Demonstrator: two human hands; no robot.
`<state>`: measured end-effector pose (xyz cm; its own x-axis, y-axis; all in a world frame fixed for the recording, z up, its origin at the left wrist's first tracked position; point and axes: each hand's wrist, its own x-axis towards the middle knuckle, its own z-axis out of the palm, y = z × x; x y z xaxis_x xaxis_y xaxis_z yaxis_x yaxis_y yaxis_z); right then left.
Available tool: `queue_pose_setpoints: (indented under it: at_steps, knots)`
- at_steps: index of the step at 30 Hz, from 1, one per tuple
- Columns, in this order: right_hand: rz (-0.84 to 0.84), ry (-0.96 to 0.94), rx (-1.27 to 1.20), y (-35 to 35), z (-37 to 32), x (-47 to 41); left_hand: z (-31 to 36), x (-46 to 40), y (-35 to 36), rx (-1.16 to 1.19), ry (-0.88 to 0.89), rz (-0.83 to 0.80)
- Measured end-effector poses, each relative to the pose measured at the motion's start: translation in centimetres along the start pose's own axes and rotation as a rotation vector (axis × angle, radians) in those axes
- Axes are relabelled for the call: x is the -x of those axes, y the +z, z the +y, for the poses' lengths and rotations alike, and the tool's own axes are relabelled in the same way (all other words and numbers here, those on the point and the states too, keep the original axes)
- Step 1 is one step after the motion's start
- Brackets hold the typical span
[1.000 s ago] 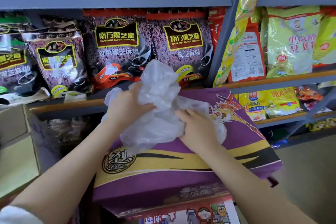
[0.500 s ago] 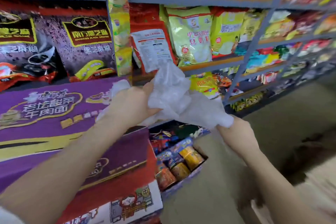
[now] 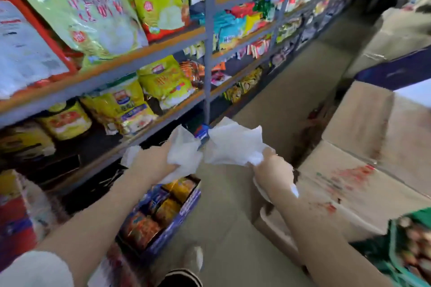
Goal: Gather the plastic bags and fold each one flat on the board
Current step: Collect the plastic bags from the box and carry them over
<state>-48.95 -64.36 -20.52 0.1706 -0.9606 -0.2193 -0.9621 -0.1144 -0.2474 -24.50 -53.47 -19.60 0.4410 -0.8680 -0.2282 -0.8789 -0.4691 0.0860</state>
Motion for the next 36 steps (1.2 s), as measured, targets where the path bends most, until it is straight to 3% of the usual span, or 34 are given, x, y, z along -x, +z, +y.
queue_pose_setpoints:
  at_steps: [4,7,10,13,23,28,36]
  knots:
    - [-0.029,-0.086,-0.011,0.7,-0.6,-7.2,1.5,-8.6,0.9,-0.049,0.105,-0.08]
    - [-0.051,0.004,-0.079,-0.6,-1.6,-14.7,3.4,-16.7,-0.6,0.086,0.13,-0.011]
    - [-0.037,0.132,-0.183,-3.5,-2.3,-21.8,6.8,-24.5,-3.7,0.06,0.21,-0.01]
    - [0.008,0.106,-0.133,-6.2,-1.8,-29.1,10.5,-32.7,-6.1,0.03,0.278,-0.004]
    - [0.017,0.228,-0.317,-10.4,6.2,-54.2,28.3,-59.5,-7.7,-0.139,0.467,-0.008]
    - [-0.062,0.244,-0.204,-15.4,10.5,-68.4,37.6,-72.5,-9.6,-0.32,0.587,-0.073]
    - [-0.129,0.278,-0.059,-21.2,15.4,-89.1,50.7,-93.1,-12.2,-0.342,0.694,-0.015]
